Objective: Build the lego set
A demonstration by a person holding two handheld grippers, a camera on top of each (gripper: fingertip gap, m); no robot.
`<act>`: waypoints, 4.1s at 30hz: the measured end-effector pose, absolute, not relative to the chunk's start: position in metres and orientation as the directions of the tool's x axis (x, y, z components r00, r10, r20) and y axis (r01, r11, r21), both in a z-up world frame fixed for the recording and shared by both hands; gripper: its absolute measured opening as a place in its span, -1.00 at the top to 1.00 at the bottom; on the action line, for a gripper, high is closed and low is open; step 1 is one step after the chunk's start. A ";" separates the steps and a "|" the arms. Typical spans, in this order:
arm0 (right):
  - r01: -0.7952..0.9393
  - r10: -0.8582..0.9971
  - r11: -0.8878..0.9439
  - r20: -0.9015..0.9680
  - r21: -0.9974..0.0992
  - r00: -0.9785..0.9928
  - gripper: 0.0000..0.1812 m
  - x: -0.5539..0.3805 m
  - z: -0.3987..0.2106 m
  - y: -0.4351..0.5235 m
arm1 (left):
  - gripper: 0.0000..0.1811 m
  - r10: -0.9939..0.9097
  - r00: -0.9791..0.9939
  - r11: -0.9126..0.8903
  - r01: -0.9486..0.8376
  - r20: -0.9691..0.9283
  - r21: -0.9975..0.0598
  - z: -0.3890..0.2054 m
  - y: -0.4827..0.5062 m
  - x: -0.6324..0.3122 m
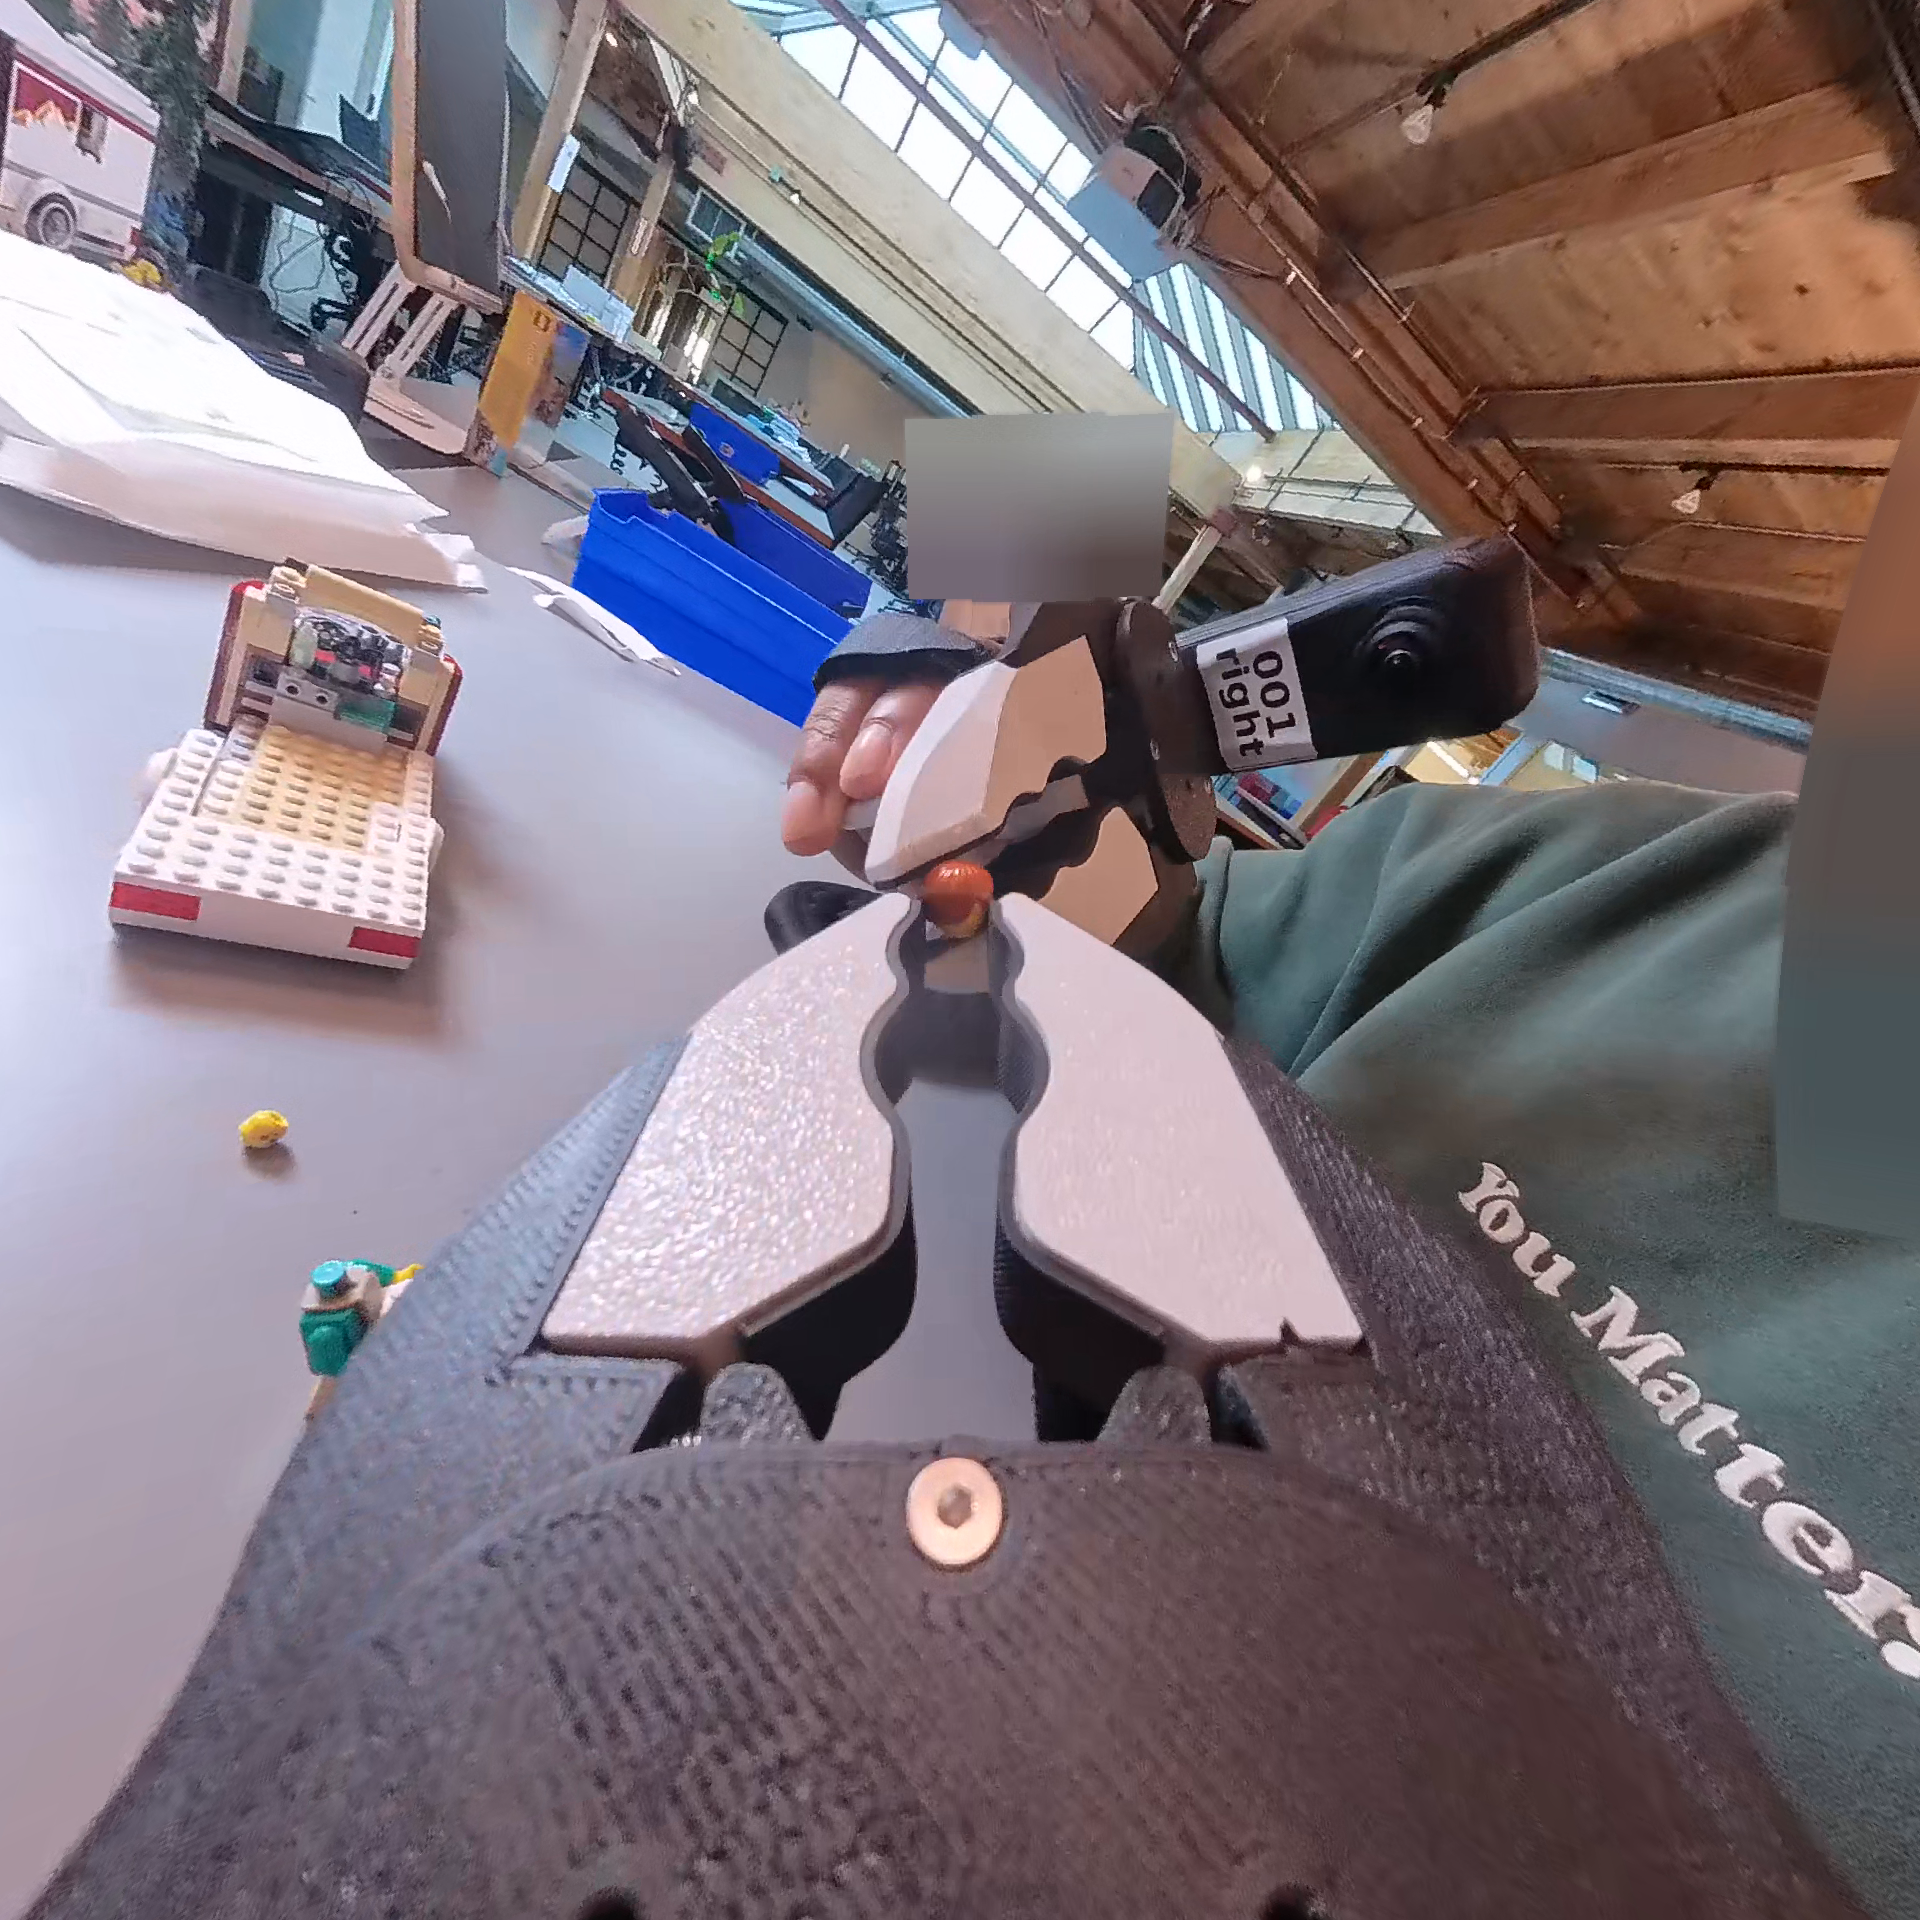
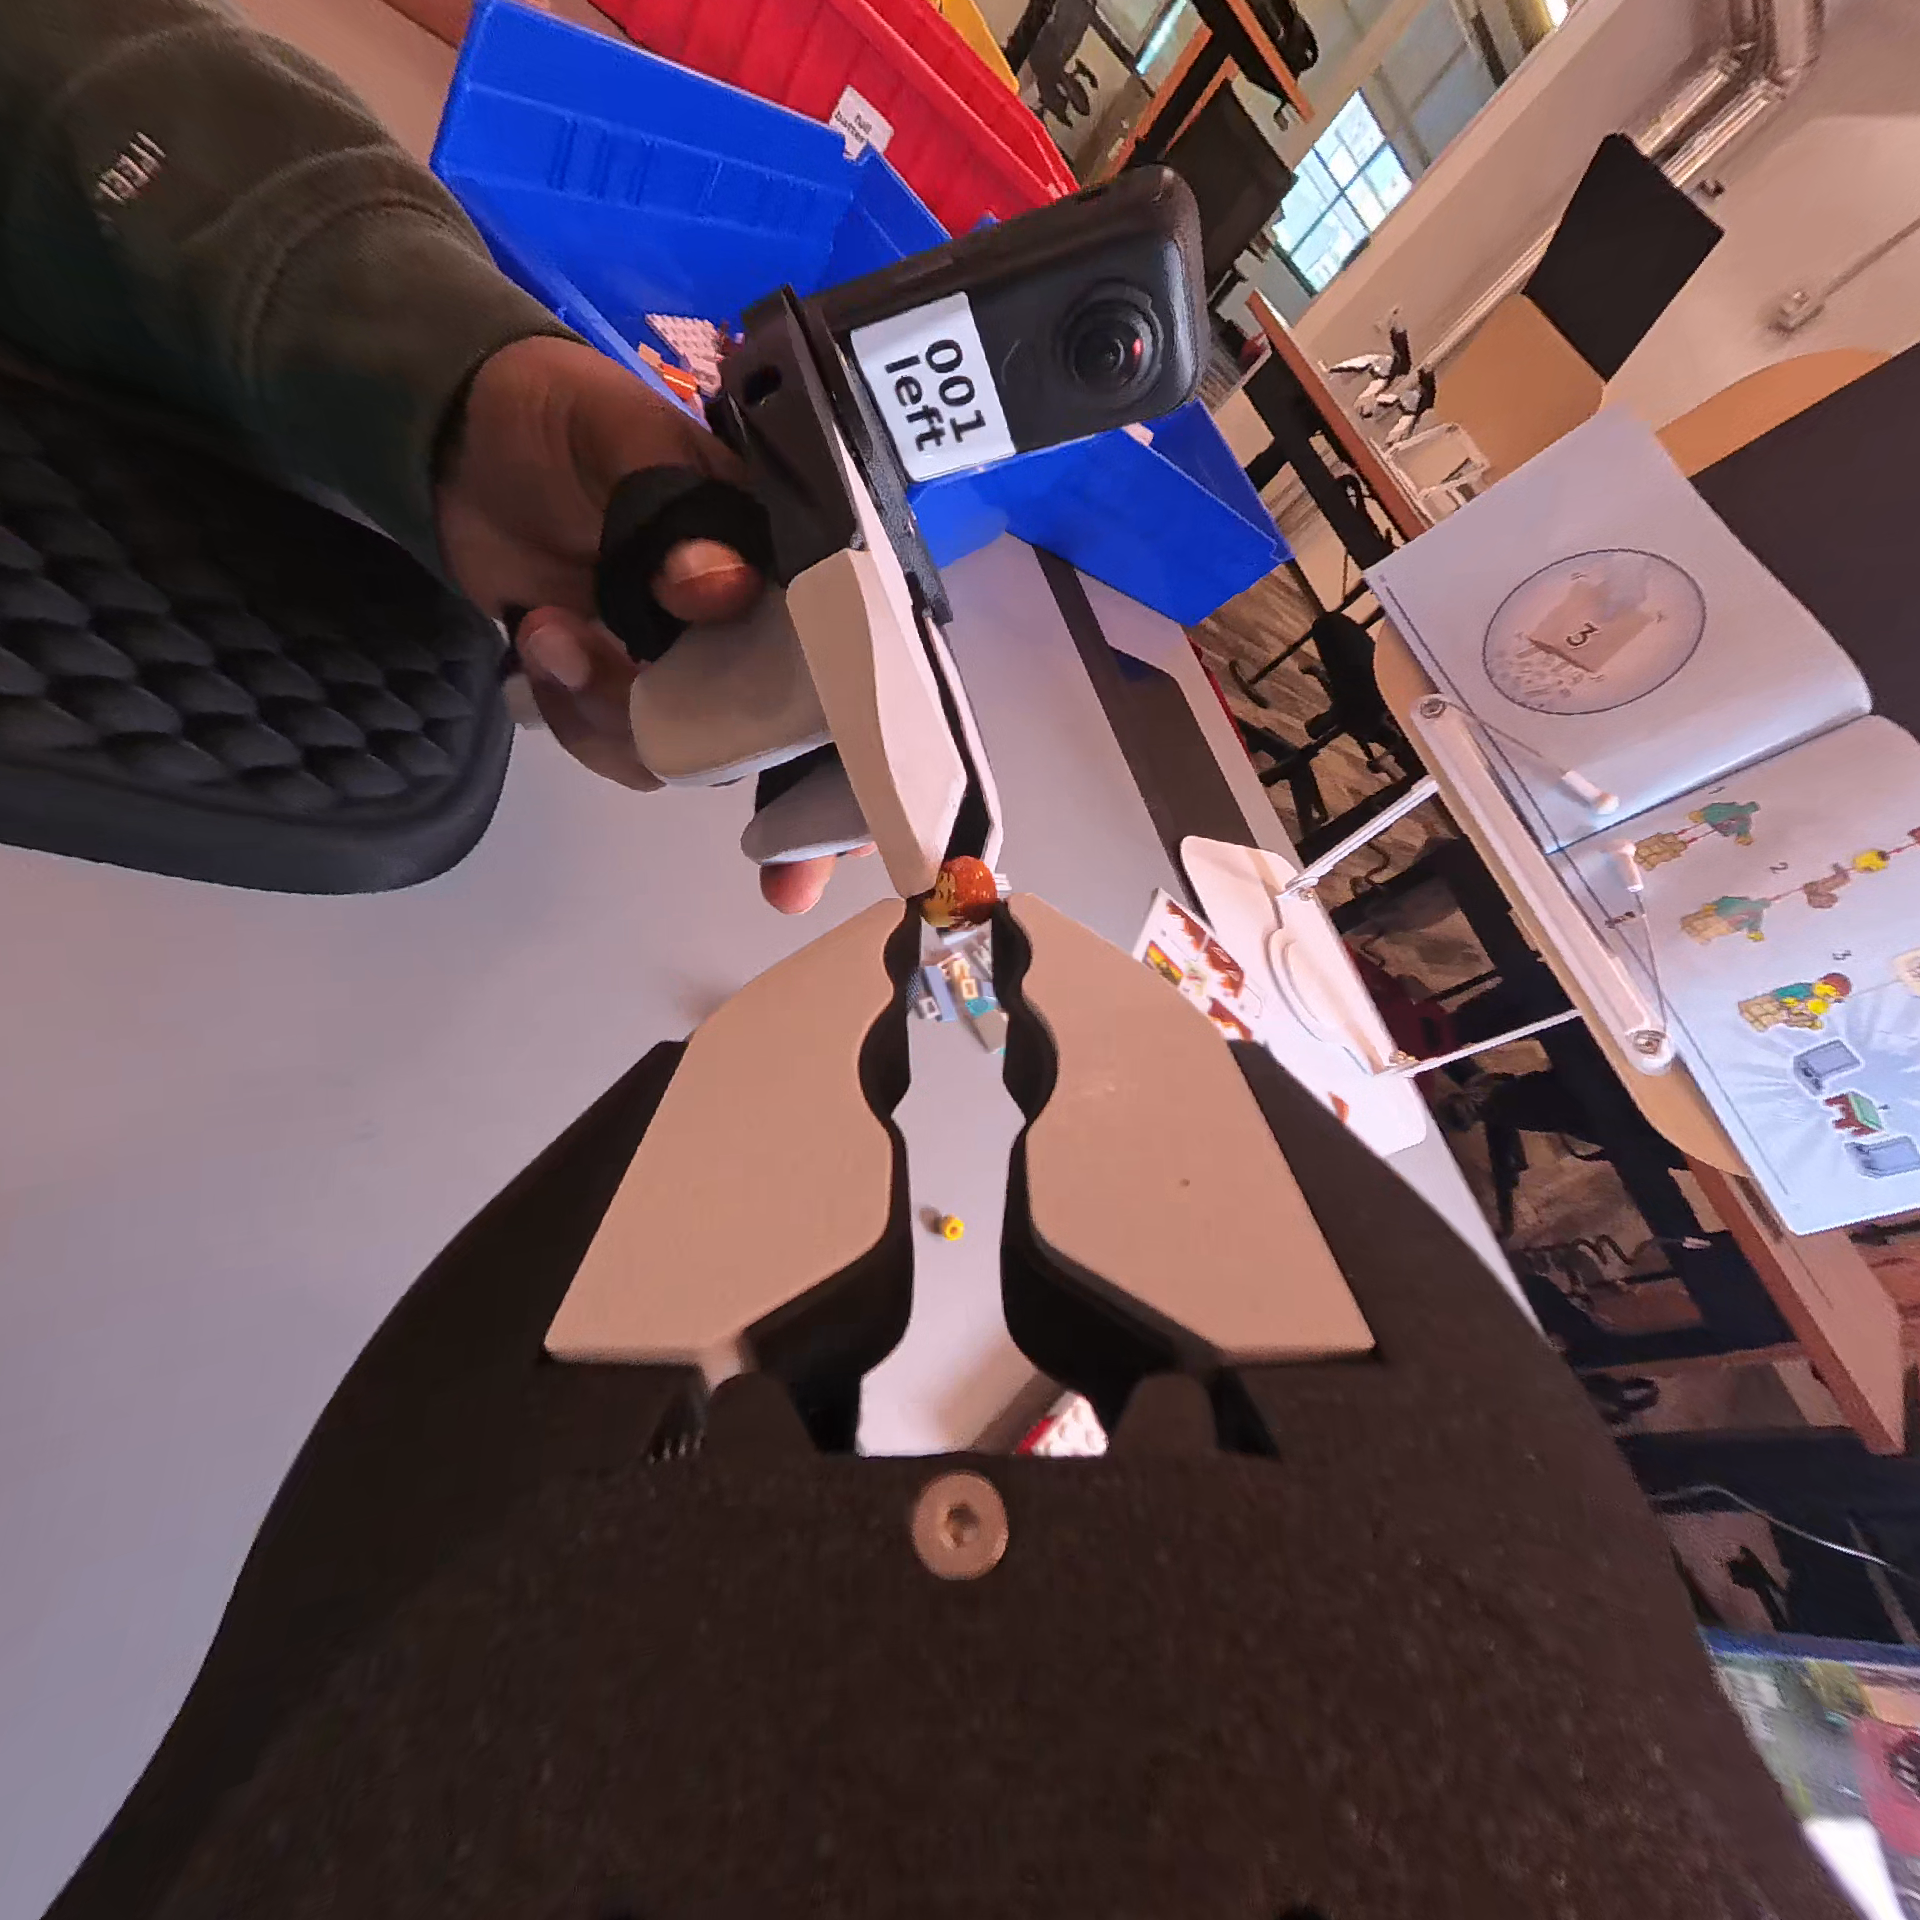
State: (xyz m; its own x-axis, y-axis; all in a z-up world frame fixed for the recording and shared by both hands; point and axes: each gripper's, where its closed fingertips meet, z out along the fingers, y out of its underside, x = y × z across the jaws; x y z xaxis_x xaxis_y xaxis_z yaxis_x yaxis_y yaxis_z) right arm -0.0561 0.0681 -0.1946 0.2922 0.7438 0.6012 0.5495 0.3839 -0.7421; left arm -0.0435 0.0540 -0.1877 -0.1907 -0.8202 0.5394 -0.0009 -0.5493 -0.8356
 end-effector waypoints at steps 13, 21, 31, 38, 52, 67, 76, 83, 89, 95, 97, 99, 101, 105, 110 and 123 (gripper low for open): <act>0.420 0.954 0.224 0.285 -0.880 0.090 0.85 -0.051 -0.197 0.060 | 0.88 -0.819 -0.214 -0.533 -0.065 0.533 -0.844 -0.200 0.055 -0.046; 0.561 0.958 0.285 0.255 -0.778 -0.132 0.88 -0.054 -0.212 0.055 | 0.88 -0.862 -0.184 -0.449 -0.154 0.472 -0.880 -0.215 0.049 -0.044; 0.504 0.995 0.001 0.052 -0.864 0.087 0.89 -0.054 -0.222 0.063 | 0.88 -0.979 -0.034 -0.187 -0.229 0.200 -0.955 -0.227 0.059 -0.045; 0.491 0.993 -0.001 0.055 -0.871 0.100 0.88 -0.051 -0.225 0.060 | 0.88 -0.969 -0.055 -0.225 -0.222 0.243 -0.949 -0.230 0.057 -0.042; 0.494 0.975 0.195 0.224 -0.847 0.000 0.85 -0.060 -0.225 0.071 | 0.88 -0.949 -0.076 -0.281 -0.235 0.306 -0.931 -0.234 0.067 -0.052; 0.629 0.961 0.275 0.196 -0.727 -0.193 0.88 -0.064 -0.243 0.063 | 0.88 -0.960 -0.095 -0.220 -0.318 0.262 -0.922 -0.249 0.060 -0.053; 0.638 0.970 0.236 0.219 -0.733 -0.106 0.88 -0.060 -0.247 0.101 | 0.63 -0.984 0.117 -0.171 -0.404 0.134 -0.899 -0.276 0.107 -0.069; 0.689 0.975 0.220 0.170 -0.690 -0.141 0.88 -0.066 -0.271 0.121 | 0.59 -0.983 0.159 -0.162 -0.521 0.090 -0.838 -0.307 0.112 -0.062; 0.705 0.980 0.198 0.125 -0.681 -0.155 0.88 -0.066 -0.281 0.125 | 0.67 -0.984 0.165 -0.145 -0.554 0.063 -0.820 -0.316 0.113 -0.055; 0.698 0.983 0.179 0.096 -0.694 -0.157 0.88 -0.067 -0.284 0.124 | 0.74 -0.986 0.167 -0.093 -0.572 -0.005 -0.815 -0.317 0.113 -0.055; 0.701 0.983 0.180 0.093 -0.690 -0.161 0.88 -0.067 -0.286 0.123 | 0.74 -0.986 0.163 -0.067 -0.576 -0.035 -0.814 -0.317 0.112 -0.055; 0.704 0.983 0.177 0.086 -0.688 -0.164 0.88 -0.067 -0.288 0.121 | 0.75 -0.985 0.159 -0.044 -0.580 -0.060 -0.814 -0.317 0.111 -0.055; 0.708 0.982 0.180 0.087 -0.682 -0.166 0.88 -0.066 -0.290 0.120 | 0.75 -0.986 0.147 -0.020 -0.583 -0.081 -0.812 -0.317 0.110 -0.055; 0.711 0.981 0.184 0.085 -0.679 -0.172 0.88 -0.066 -0.290 0.117 | 0.75 -0.985 0.137 0.003 -0.585 -0.102 -0.811 -0.317 0.108 -0.055; 0.716 0.977 0.206 0.104 -0.667 -0.184 0.88 -0.066 -0.290 0.115 | 0.75 -0.984 0.128 0.026 -0.591 -0.125 -0.806 -0.318 0.107 -0.055; 0.699 0.903 0.399 0.384 -0.593 -0.190 0.88 -0.065 -0.290 0.110 | 0.77 -0.990 0.111 0.000 -0.596 -0.082 -0.803 -0.320 0.103 -0.056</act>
